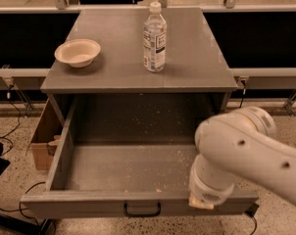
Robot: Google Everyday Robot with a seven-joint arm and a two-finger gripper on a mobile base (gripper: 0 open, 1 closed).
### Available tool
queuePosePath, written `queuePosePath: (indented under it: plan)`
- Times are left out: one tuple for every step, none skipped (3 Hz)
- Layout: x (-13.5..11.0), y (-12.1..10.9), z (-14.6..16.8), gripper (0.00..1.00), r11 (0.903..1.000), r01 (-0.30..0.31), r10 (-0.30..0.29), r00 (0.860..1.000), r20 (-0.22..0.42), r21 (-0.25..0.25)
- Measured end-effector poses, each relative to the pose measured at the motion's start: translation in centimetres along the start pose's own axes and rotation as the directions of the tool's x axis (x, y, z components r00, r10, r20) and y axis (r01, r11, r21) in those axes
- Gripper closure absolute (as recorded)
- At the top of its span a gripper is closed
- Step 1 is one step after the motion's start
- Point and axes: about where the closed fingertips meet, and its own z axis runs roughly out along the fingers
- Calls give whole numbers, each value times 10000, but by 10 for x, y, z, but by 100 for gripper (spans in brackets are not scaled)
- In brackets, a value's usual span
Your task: Open top drawer
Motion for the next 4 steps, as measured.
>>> queuePosePath:
  plan:
    - [2,5,-1,100,10000,-75,75,10000,-27,24]
    - [10,30,-8,100,9991,-369,373,9991,-209,189]
    - [11,33,-8,82,9990,-402,407,9989,-232,208]
    - [11,33,-8,59,9990,-397,402,9989,-242,219]
